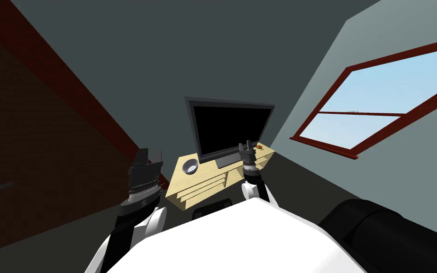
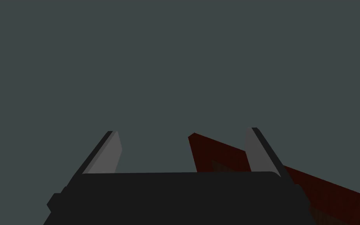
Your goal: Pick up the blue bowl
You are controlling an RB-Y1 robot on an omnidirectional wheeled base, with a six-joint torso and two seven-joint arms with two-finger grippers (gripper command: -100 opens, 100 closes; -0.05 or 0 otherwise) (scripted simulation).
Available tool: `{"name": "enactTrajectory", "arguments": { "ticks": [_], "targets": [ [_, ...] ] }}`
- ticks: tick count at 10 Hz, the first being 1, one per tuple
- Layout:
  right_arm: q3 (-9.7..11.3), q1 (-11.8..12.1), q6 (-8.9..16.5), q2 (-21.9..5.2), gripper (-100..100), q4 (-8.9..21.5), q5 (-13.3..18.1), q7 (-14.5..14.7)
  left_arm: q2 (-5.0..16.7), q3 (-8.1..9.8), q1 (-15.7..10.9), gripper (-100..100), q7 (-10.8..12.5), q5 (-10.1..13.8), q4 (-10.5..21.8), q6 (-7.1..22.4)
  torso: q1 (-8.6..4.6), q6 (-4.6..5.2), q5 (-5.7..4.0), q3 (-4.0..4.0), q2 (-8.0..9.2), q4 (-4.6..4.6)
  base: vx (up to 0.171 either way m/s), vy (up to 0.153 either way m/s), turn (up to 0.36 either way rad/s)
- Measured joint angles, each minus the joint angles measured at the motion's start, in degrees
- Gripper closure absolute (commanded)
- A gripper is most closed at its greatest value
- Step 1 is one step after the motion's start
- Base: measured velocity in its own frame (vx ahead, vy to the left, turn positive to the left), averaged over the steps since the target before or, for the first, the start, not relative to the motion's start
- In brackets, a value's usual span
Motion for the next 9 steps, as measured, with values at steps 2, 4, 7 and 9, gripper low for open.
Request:
{"name": "enactTrajectory", "arguments": {
  "ticks": [2, 4, 7, 9],
  "targets": [
    [0.0, 0.0, 0.0, 0.0, 0, 0.0, 0.0, 0.0, 2.2, 0.06, -1.7, -100, -0.6, -0.3, 1.3, 1.7, 0.12, 0.0, 0.03, 0.08, 0.15, 0.03, -0.056, 0.033, 0.099],
    [0.0, 0.0, 0.0, 0.0, 0, 0.0, 0.0, 0.0, 4.0, 0.09, -4.0, -100, -1.5, -0.8, 3.0, 4.3, 0.19, -0.01, 0.04, 0.13, 0.23, 0.05, -0.072, 0.052, 0.104],
    [0.0, 0.0, 0.0, 0.0, 0, 0.0, 0.0, 0.0, 6.3, 0.17, -8.8, -100, -3.2, -1.5, 7.4, 9.3, 0.18, -0.01, 0.05, 0.17, 0.29, 0.06, -0.079, 0.046, 0.113],
    [0.0, 0.0, 0.0, 0.0, 0, 0.0, 0.0, 0.0, 8.1, 0.67, -11.6, -100, -4.0, -1.6, 10.2, 12.5, 0.18, 0.0, 0.05, 0.14, 0.25, 0.06, -0.055, 0.034, 0.067]
  ]
}}
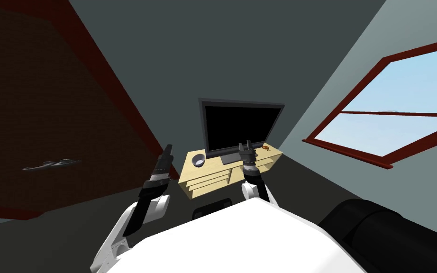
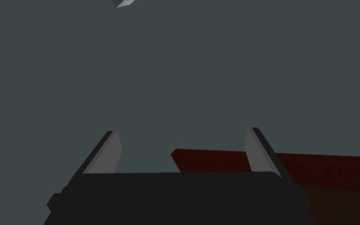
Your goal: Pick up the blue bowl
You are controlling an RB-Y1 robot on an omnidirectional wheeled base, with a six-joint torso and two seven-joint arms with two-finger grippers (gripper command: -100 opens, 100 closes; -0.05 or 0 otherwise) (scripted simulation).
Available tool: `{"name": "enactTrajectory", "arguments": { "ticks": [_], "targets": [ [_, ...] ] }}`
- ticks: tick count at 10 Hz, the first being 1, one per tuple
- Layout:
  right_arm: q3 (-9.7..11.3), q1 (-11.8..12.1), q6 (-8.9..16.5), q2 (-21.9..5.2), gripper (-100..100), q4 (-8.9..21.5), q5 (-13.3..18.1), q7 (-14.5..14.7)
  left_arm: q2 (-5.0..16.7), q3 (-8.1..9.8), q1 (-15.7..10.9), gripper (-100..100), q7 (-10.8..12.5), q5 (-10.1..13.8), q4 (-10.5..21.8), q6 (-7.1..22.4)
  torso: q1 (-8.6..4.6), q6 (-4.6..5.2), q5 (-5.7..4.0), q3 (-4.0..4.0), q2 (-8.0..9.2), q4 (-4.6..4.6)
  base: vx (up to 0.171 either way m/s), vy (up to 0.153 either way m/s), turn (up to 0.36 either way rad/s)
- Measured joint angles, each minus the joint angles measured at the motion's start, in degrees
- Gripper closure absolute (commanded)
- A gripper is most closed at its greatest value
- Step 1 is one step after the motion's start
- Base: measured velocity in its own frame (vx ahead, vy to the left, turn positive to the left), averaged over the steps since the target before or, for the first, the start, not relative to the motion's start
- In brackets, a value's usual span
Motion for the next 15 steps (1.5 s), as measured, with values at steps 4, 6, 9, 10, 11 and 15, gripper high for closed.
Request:
{"name": "enactTrajectory", "arguments": {
  "ticks": [4, 6, 9, 10, 11, 15],
  "targets": [
    [0.0, 0.0, 0.0, 0.0, 0, 0.0, 0.0, 0.0, 1.2, 0.48, -3.8, -100, -1.0, -0.1, 4.7, 4.6, -0.11, 0.0, -0.02, -0.07, -0.12, -0.03, -0.034, 0.02, 0.051],
    [0.0, 0.0, 0.0, 0.0, 0, 0.0, 0.0, 0.0, 1.7, 0.64, -6.4, -100, -1.5, -0.3, 6.8, 7.1, -0.14, 0.01, -0.03, -0.07, -0.13, -0.03, -0.034, 0.017, 0.039],
    [0.0, 0.0, 0.0, 0.0, 0, 0.0, 0.0, 0.0, 2.0, 0.83, -9.5, -100, -2.1, -0.4, 9.6, 11.6, -0.15, 0.01, -0.03, -0.08, -0.15, -0.03, -0.029, 0.017, 0.039],
    [0.0, 0.0, 0.0, 0.0, 0, 0.0, 0.0, 0.0, 2.2, 0.98, -11.0, -100, -2.4, -0.3, 11.2, 13.2, -0.16, 0.01, -0.04, -0.09, -0.15, -0.03, -0.025, 0.007, 0.016],
    [0.0, 0.0, 0.0, 0.0, 0, 0.0, 0.0, 0.0, 2.4, 1.07, -11.5, -100, -2.5, -0.3, 11.9, 14.4, -0.18, 0.01, -0.04, -0.08, -0.15, -0.03, -0.027, 0.009, 0.032],
    [0.0, 0.0, 0.0, 0.0, 0, 0.0, 0.0, 0.0, 3.1, 1.69, -16.0, -100, -3.0, 0.0, 16.8, 20.5, -0.2, 0.01, -0.04, -0.1, -0.17, -0.04, -0.021, 0.005, 0.019]
  ]
}}
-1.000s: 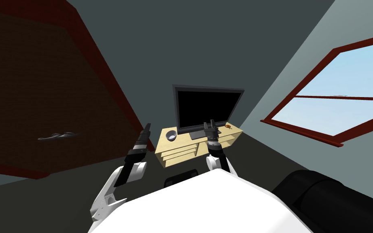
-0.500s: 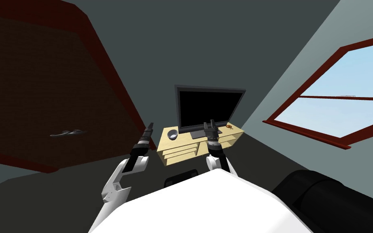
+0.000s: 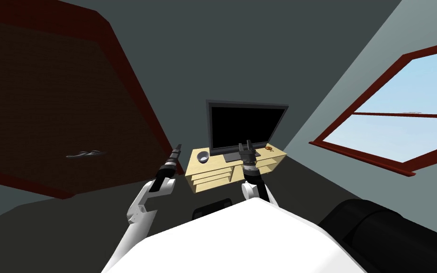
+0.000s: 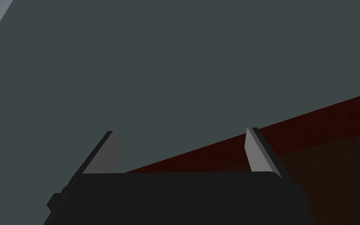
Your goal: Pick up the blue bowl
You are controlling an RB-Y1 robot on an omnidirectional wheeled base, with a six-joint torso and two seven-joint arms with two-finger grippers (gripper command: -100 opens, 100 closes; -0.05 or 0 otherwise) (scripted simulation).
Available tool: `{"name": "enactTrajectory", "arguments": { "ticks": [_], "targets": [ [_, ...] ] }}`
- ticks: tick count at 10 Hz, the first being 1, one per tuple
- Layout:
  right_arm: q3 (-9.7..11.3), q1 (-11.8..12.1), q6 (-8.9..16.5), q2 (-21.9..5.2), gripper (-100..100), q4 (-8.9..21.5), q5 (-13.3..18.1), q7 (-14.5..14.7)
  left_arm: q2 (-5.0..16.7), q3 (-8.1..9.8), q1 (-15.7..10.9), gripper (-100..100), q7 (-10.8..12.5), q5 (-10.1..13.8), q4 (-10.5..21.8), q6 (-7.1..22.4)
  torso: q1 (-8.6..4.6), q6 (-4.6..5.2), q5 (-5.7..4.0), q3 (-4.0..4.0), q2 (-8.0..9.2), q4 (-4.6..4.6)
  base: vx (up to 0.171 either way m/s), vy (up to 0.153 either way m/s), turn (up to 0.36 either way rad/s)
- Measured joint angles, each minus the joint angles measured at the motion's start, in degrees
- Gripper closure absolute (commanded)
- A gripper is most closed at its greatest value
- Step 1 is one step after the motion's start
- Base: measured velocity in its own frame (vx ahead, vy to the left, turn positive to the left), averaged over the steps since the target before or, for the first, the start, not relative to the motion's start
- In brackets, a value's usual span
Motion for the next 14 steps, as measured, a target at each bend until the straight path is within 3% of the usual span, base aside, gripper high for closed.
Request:
{"name": "enactTrajectory", "arguments": {
  "ticks": [14],
  "targets": [
    [0.0, 0.0, 0.0, 0.0, 0, 0.0, 0.0, 0.0, 2.8, 2.82, -14.7, -100, 0.3, 3.0, 18.2, 21.9, -0.09, -0.01, -0.02, -0.05, -0.09, -0.02, -0.006, -0.012, -0.016]
  ]
}}
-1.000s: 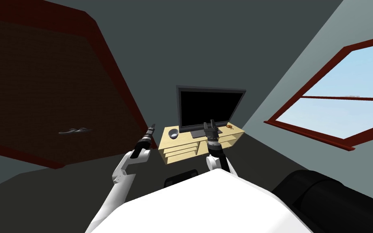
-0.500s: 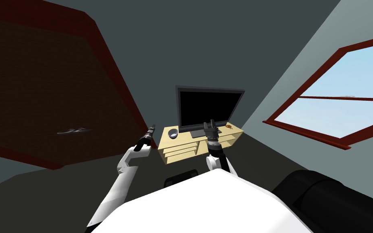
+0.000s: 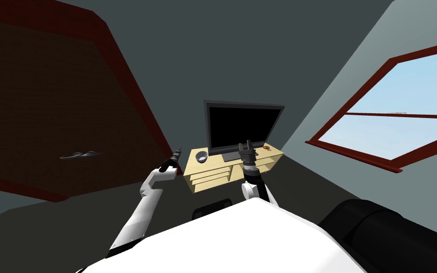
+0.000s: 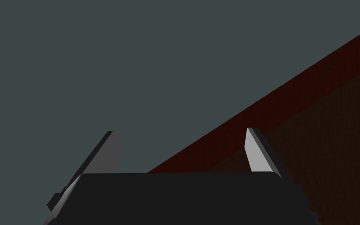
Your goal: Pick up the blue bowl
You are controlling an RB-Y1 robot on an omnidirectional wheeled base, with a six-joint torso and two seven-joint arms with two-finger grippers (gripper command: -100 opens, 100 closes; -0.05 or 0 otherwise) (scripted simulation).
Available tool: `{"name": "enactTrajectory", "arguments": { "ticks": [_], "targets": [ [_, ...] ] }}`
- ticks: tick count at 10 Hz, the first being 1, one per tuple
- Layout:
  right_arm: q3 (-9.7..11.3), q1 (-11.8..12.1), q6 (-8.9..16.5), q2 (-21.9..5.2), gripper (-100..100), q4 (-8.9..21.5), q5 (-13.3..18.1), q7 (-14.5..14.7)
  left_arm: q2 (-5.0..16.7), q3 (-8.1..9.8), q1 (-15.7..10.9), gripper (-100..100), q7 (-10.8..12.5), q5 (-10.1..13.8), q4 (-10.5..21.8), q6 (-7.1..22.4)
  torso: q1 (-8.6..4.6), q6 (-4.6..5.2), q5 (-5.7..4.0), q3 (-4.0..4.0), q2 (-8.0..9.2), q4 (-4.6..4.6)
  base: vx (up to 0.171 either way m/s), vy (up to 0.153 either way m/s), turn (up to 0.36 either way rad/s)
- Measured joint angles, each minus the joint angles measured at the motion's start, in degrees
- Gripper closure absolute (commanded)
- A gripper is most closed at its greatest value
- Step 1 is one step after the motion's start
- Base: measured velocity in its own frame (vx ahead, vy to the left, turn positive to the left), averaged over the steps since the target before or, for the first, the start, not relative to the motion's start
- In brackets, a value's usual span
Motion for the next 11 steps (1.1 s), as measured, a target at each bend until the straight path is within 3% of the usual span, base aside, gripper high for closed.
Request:
{"name": "enactTrajectory", "arguments": {
  "ticks": [11],
  "targets": [
    [0.0, 0.0, 0.0, 0.0, 0, 0.0, 0.0, 0.0, 1.7, 2.53, -9.1, -100, 1.9, 3.4, 13.1, 15.6, -0.06, 0.0, -0.01, -0.03, -0.05, -0.01, 0.015, -0.029, -0.051]
  ]
}}
